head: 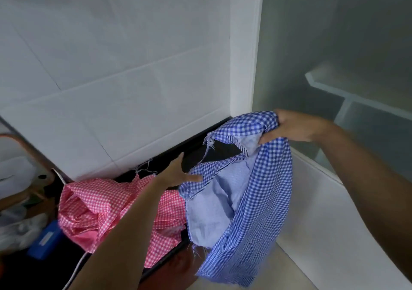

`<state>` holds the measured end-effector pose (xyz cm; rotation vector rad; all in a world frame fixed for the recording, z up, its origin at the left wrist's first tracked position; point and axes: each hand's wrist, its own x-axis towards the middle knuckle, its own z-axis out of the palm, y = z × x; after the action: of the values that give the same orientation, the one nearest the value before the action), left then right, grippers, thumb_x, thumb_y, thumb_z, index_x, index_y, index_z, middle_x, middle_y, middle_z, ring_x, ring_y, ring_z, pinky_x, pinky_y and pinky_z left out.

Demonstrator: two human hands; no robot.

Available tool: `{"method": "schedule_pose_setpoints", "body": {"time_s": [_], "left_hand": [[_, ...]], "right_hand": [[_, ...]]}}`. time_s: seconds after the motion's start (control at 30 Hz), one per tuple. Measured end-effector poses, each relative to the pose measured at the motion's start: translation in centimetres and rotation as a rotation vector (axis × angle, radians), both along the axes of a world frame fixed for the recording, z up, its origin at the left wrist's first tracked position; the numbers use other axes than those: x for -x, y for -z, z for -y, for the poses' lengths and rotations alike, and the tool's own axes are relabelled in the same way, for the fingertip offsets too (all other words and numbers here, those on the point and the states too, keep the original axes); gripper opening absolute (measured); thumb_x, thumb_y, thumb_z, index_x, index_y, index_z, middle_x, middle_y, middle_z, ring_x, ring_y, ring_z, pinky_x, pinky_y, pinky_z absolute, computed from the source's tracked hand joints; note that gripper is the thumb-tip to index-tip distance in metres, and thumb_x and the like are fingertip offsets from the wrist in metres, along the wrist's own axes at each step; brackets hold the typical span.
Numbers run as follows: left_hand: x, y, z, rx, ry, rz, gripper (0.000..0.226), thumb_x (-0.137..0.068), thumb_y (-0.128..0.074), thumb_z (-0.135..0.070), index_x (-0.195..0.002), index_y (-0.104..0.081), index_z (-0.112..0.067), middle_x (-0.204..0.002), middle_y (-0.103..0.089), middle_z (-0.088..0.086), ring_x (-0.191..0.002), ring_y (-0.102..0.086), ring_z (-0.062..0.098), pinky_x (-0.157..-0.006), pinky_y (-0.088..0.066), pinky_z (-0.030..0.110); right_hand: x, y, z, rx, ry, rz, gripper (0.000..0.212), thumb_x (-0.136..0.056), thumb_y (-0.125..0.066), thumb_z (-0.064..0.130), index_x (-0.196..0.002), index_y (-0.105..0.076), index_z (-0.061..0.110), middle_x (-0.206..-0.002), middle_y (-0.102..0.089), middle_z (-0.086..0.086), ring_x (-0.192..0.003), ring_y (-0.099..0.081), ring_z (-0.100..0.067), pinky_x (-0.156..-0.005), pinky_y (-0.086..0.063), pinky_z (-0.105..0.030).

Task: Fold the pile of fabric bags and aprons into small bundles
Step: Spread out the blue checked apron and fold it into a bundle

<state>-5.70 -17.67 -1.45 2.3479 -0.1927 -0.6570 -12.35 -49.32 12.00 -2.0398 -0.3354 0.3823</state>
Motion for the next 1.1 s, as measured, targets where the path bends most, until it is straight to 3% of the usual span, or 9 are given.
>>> {"method": "schedule_pose_setpoints", "body": {"time_s": [0.1,0.2,0.3,0.47,0.63,0.7,0.8,0.9,1.1], "left_hand": [[1.4,0.0,2.4,0.18,0.225,-0.12,0.132,-0.053,-0.073,-0.075,-0.153,-0.012,-0.015,-0.156,-0.021,-0.003,-0.142,-0.025,0.013,-0.118,-0.02,0.037],[2.5,-0.5,4.9,0.262,0.334,-0.056,0.106,-0.068,-0.081,-0.051,-0.151,-0.022,-0.02,-0.146,-0.033,-0.019,-0.131,-0.036,-0.002,-0.114,-0.027,0.025],[5.2,-0.6,7.8,0.233,0.212,0.326,0.112,-0.061,-0.085,-0.049,-0.149,-0.024,-0.016,-0.144,-0.036,-0.009,-0.133,-0.036,0.005,-0.112,-0.029,0.022],[9.8,0.0,10.8,0.614,-0.248,0.867,0.081,-0.072,-0.067,-0.056,-0.133,-0.043,-0.01,-0.129,-0.032,0.001,-0.124,-0.034,0.006,-0.108,-0.025,0.013],[11.4,1.8,11.5,0.608,-0.307,0.378,0.09,-0.069,-0.076,-0.054,-0.139,-0.037,-0.015,-0.132,-0.036,-0.003,-0.119,-0.039,0.006,-0.101,-0.034,0.018],[9.9,2.7,11.5,0.518,-0.183,0.202,0.067,-0.072,-0.079,-0.041,-0.127,-0.051,-0.017,-0.119,-0.054,-0.006,-0.103,-0.053,0.005,-0.089,-0.043,0.019],[8.9,2.3,12.0,0.355,0.039,0.361,0.012,-0.084,-0.072,-0.022,-0.087,-0.066,-0.012,-0.081,-0.064,0.002,-0.071,-0.057,0.006,-0.068,-0.044,0.024],[7.0,1.5,12.0,0.355,0.052,0.471,0.024,-0.092,-0.062,-0.016,-0.071,-0.061,-0.003,-0.06,-0.053,0.008,-0.054,-0.044,0.005,-0.056,-0.034,0.026],[2.6,-6.9,10.4,0.827,-0.32,-0.135,0.037,-0.097,-0.046,-0.011,-0.069,-0.07,-0.006,-0.073,-0.072,0.008,-0.061,-0.067,0.021,-0.061,-0.054,0.024]], "right_hand": [[0.4,-1.0,0.6,-0.061,0.052,0.025,0.031,-0.079,-0.068,0.0,-0.103,-0.066,0.018,-0.102,-0.073,0.008,-0.096,-0.068,-0.01,-0.085,-0.052,-0.02],[0.8,-1.2,1.6,-0.115,0.079,0.001,0.045,-0.062,-0.084,0.027,-0.103,-0.066,0.024,-0.104,-0.072,0.009,-0.098,-0.067,-0.011,-0.091,-0.052,-0.027],[1.0,-0.6,2.9,-0.153,0.128,-0.031,0.08,-0.036,-0.092,0.051,-0.107,-0.067,0.024,-0.112,-0.071,0.003,-0.105,-0.066,-0.018,-0.092,-0.052,-0.034],[1.7,-0.1,4.8,-0.293,0.174,-0.021,0.08,-0.032,-0.096,0.044,-0.104,-0.068,0.026,-0.108,-0.072,0.004,-0.101,-0.067,-0.017,-0.081,-0.055,-0.03],[2.8,-0.7,5.4,-0.307,0.183,-0.038,0.091,-0.023,-0.096,0.043,-0.106,-0.064,0.023,-0.101,-0.073,0.008,-0.093,-0.069,-0.013,-0.072,-0.056,-0.024],[3.1,-0.4,5.7,-0.283,0.192,-0.047,0.092,-0.023,-0.096,0.044,-0.107,-0.064,0.024,-0.104,-0.072,0.008,-0.096,-0.068,-0.013,-0.077,-0.056,-0.027],[3.2,-0.5,5.9,-0.173,0.192,-0.046,0.088,-0.03,-0.093,0.051,-0.109,-0.066,0.025,-0.111,-0.07,0.005,-0.104,-0.066,-0.018,-0.091,-0.05,-0.037],[3.2,-0.5,6.1,-0.089,0.212,-0.045,0.081,-0.039,-0.088,0.06,-0.108,-0.068,0.024,-0.112,-0.07,0.002,-0.105,-0.066,-0.02,-0.096,-0.048,-0.041],[3.6,0.2,8.3,-0.335,0.392,0.016,0.067,-0.043,-0.091,0.042,-0.101,-0.069,0.019,-0.1,-0.074,0.004,-0.091,-0.071,-0.015,-0.08,-0.053,-0.031]]}}
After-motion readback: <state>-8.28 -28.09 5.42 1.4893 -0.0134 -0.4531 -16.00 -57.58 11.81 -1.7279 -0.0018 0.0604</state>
